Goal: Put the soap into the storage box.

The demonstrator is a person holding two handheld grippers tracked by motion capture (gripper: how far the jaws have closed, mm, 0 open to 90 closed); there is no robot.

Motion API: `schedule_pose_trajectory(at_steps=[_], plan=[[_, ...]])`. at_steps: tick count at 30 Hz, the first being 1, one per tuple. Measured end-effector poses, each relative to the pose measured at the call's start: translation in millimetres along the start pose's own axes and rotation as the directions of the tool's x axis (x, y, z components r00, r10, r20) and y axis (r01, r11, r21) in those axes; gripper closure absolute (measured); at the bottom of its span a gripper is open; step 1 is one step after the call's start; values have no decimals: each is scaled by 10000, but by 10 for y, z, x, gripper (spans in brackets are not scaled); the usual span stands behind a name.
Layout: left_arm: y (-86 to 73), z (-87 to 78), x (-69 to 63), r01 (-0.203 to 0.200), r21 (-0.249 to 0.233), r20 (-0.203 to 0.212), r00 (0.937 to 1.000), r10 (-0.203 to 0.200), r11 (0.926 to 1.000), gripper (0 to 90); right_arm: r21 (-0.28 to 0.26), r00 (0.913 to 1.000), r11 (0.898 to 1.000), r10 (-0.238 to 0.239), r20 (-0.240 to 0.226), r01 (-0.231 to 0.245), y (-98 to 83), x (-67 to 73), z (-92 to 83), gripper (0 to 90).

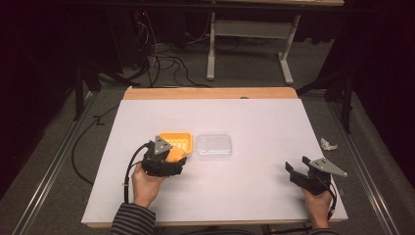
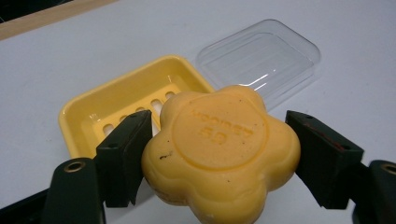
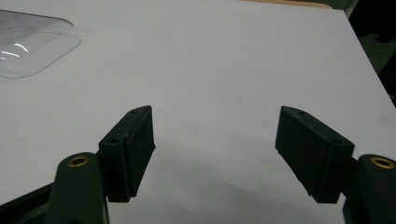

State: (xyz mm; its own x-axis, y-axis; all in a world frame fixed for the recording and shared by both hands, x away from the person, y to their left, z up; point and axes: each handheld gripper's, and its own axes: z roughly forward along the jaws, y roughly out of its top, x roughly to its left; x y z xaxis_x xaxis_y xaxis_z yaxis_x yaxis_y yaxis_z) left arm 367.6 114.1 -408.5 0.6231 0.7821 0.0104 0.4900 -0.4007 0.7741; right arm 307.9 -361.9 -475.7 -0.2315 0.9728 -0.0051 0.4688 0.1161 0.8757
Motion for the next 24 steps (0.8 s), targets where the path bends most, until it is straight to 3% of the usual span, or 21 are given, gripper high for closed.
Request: schedule_pose_trajectory(at_steps=[8, 17, 24], plan=[[35, 23, 106, 226, -4, -189, 9996, -226, 9997, 260, 33, 10000, 10000, 22, -30, -22, 1, -3, 2, 286], [106, 62, 171, 199, 2, -392, 9990, -199, 9998, 260, 30, 10000, 10000, 21, -30, -21, 1, -3, 2, 286], [180, 174, 243, 388, -54, -402, 9984, -390, 9992, 260, 34, 10000, 10000, 31, 29, -31, 1, 1, 2, 286]])
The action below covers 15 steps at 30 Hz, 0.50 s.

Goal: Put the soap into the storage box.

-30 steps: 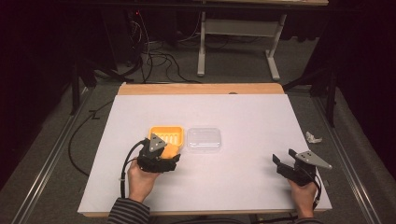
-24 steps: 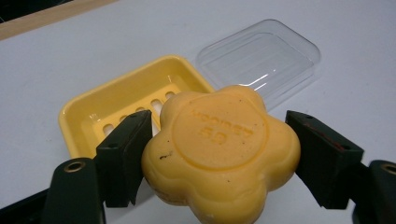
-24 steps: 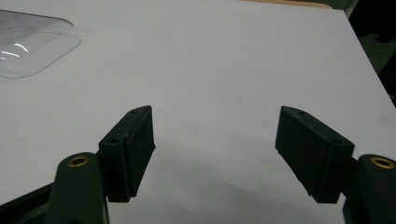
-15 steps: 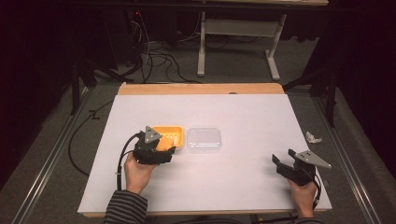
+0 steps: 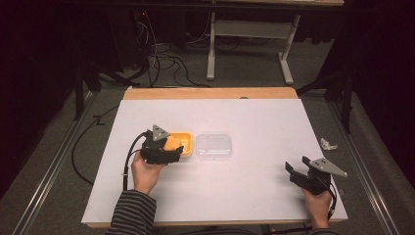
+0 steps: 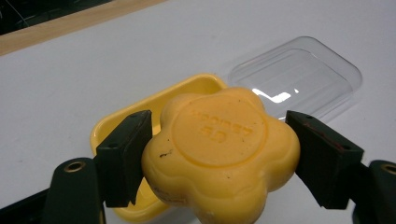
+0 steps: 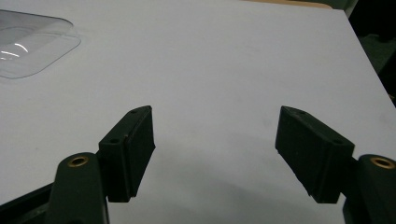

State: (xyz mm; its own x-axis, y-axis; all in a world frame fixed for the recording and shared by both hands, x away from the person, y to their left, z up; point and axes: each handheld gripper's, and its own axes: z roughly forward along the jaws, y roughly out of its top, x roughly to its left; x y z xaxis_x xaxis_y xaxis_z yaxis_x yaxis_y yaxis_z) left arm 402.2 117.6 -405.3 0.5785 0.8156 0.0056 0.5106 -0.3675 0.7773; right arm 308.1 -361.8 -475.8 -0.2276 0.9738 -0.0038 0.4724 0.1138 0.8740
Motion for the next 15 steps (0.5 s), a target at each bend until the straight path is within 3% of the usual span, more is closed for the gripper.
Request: schedule_pose_trajectory(at_steps=[7, 15], plan=[[72, 76, 26, 73, 4, -125, 9999, -73, 10000, 260, -26, 10000, 10000, 51, 10, -51, 0, -6, 1, 286], [91, 133, 132, 533, -39, -324, 9980, -534, 9986, 260, -31, 9999, 9999, 105, -7, -105, -1, -8, -3, 286]])
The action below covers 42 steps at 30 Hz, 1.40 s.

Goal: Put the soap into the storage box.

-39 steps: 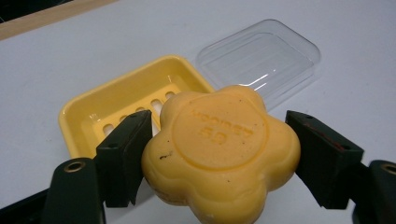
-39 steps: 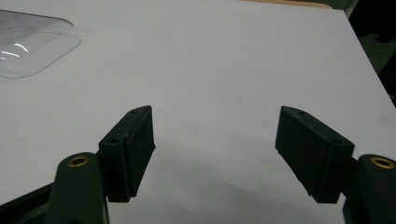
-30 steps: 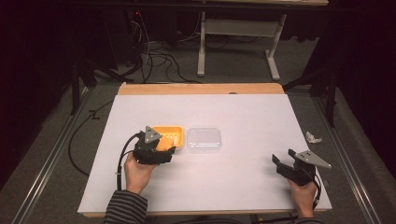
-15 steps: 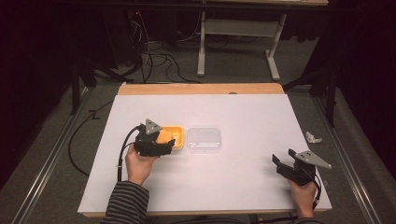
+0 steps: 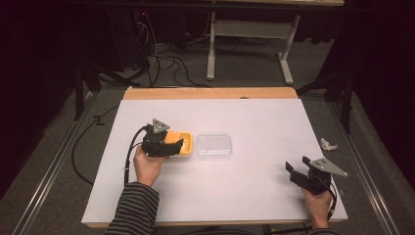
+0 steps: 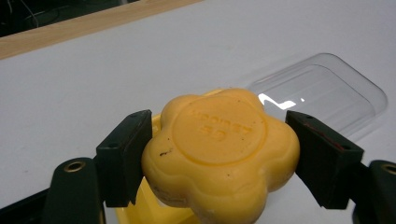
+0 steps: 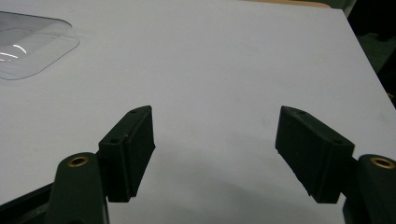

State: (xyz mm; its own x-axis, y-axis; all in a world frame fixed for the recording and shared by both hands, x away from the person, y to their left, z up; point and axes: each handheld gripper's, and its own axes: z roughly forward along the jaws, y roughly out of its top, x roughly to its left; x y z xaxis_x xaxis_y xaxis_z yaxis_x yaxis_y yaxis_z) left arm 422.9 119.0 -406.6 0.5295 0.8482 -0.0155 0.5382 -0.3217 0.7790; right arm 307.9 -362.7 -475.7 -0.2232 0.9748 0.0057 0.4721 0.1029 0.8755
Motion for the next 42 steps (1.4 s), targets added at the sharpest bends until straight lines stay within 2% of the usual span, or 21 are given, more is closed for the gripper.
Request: schedule_pose_trajectory(at_steps=[5, 18, 29, 42], plan=[[-1, 54, 51, 160, 23, -200, 9997, -160, 9999, 260, -35, 10000, 10000, -6, -15, 6, -1, -2, -3, 286], [-31, 262, 77, 183, 361, -500, 9986, -164, 9992, 260, -68, 10000, 10000, 12, -8, -13, -3, -3, -6, 286], [-66, 391, 58, 76, 764, -600, 9982, -30, 9971, 259, -80, 10000, 10000, -25, -29, 25, -3, -4, -7, 286], [-98, 498, 59, 84, 1137, -521, 9986, -25, 9935, 259, -58, 10000, 10000, -18, -30, 18, -3, -2, -5, 285]])
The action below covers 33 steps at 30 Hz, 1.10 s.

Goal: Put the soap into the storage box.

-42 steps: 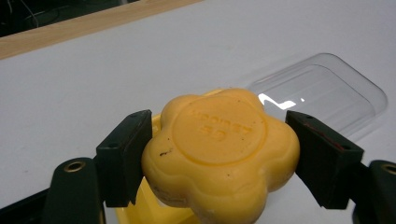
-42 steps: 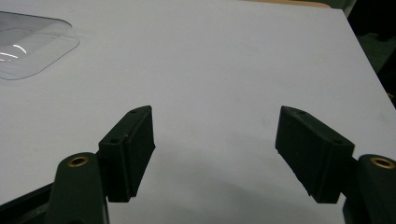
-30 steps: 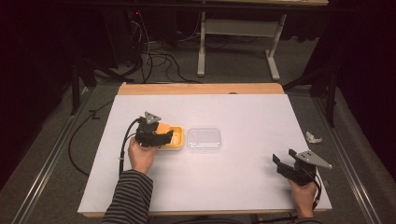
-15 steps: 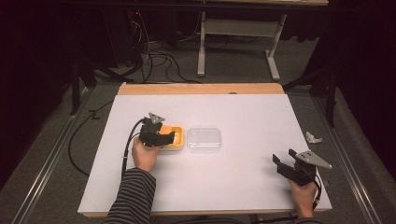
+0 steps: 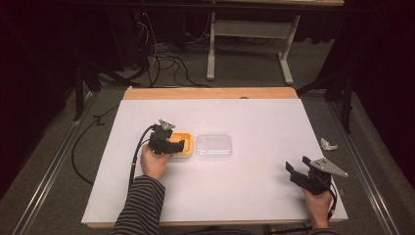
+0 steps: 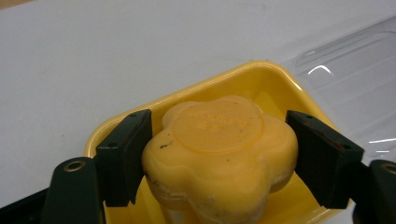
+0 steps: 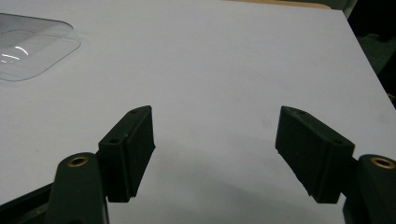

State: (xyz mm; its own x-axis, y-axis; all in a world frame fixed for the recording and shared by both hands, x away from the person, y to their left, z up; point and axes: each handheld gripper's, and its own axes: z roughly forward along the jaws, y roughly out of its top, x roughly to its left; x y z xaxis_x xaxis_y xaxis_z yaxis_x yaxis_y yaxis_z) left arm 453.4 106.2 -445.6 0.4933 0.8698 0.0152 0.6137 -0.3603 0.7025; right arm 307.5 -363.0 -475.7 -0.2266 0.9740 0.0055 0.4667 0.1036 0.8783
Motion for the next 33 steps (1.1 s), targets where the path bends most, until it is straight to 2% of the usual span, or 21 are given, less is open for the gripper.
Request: schedule_pose_trajectory(at_steps=[8, 15, 26, 29, 33], plan=[[-13, 28, -9, -83, 155, -22, 10000, 83, 9998, 258, 11, 10000, 10000, -34, 8, 34, 1, 1, 2, 285], [-18, 35, -21, -111, 96, -110, 9999, 113, 9999, 257, -6, 10000, 10000, -45, -22, 45, 0, -1, 0, 285], [-31, 29, -13, -288, 360, 11, 9996, 287, 9989, 252, 5, 10000, 10000, -57, -16, 57, 0, 1, 0, 285], [-14, -11, -7, -147, 72, 113, 9998, 146, 9999, 245, 12, 10000, 10000, -38, -24, 38, 1, 0, 0, 285], [-9, -50, 4, -102, -39, 143, 9998, 102, 9999, 228, 23, 10000, 10000, -36, -19, 36, 1, 3, 1, 285]])
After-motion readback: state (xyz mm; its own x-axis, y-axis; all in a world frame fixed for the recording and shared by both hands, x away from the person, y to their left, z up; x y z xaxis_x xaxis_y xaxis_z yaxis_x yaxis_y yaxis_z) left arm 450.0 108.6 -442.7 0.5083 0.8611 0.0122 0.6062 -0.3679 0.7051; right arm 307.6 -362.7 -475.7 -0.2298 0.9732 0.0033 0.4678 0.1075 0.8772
